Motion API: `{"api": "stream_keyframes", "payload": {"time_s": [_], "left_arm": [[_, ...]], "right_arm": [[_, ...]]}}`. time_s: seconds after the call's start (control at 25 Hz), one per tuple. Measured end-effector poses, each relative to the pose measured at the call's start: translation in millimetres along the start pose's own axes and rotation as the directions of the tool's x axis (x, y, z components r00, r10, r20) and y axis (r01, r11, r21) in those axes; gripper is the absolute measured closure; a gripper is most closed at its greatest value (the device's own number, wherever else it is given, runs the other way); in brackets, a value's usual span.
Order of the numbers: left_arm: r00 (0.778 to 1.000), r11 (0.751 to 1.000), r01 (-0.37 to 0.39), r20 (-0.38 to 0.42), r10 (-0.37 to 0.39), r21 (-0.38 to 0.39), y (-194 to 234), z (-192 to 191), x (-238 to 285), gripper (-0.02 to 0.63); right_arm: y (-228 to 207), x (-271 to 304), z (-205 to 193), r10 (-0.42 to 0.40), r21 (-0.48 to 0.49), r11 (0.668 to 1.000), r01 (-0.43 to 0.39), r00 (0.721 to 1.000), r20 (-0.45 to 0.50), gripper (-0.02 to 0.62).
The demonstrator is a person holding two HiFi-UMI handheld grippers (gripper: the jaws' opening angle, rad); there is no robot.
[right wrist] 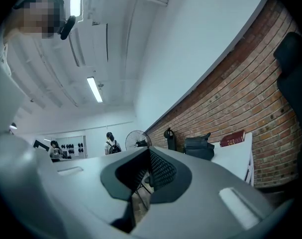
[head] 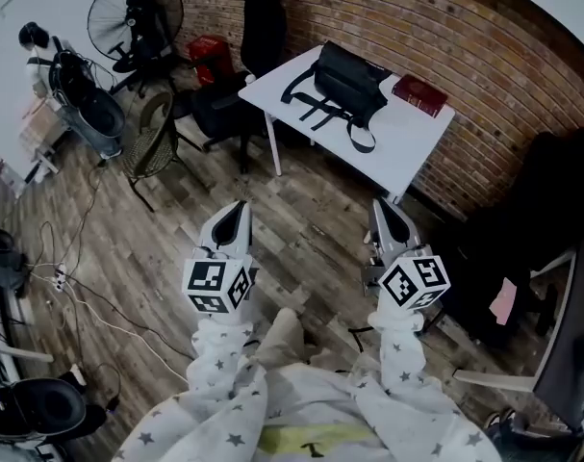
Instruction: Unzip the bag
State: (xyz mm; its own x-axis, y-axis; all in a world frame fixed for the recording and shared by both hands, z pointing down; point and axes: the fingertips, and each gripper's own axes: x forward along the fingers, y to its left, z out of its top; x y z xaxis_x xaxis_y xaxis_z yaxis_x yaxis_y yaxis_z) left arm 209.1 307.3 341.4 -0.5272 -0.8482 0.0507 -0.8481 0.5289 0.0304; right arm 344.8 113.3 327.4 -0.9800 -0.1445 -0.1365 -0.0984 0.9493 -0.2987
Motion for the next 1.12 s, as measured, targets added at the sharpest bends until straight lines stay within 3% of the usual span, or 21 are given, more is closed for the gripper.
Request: {"api": "stream_keyframes", "payload": {"time_s": [0.4,1.12], "left_arm": [[1.0,1.0,-0.009,-0.03,0.008,-0.024,21,-15,23,0.607],[0.998,0.997,0.046,-0.05,-0.049,-0.058,113,-10,178,0.607]], "right_arm": [[-8,34,-17,0.002,0.009,1.0,-0.001,0.999,-0.036,0.588],[-65,199,-27,-0.057,0.01,0.998,0.058,0.997,-0.061,0.588]]}}
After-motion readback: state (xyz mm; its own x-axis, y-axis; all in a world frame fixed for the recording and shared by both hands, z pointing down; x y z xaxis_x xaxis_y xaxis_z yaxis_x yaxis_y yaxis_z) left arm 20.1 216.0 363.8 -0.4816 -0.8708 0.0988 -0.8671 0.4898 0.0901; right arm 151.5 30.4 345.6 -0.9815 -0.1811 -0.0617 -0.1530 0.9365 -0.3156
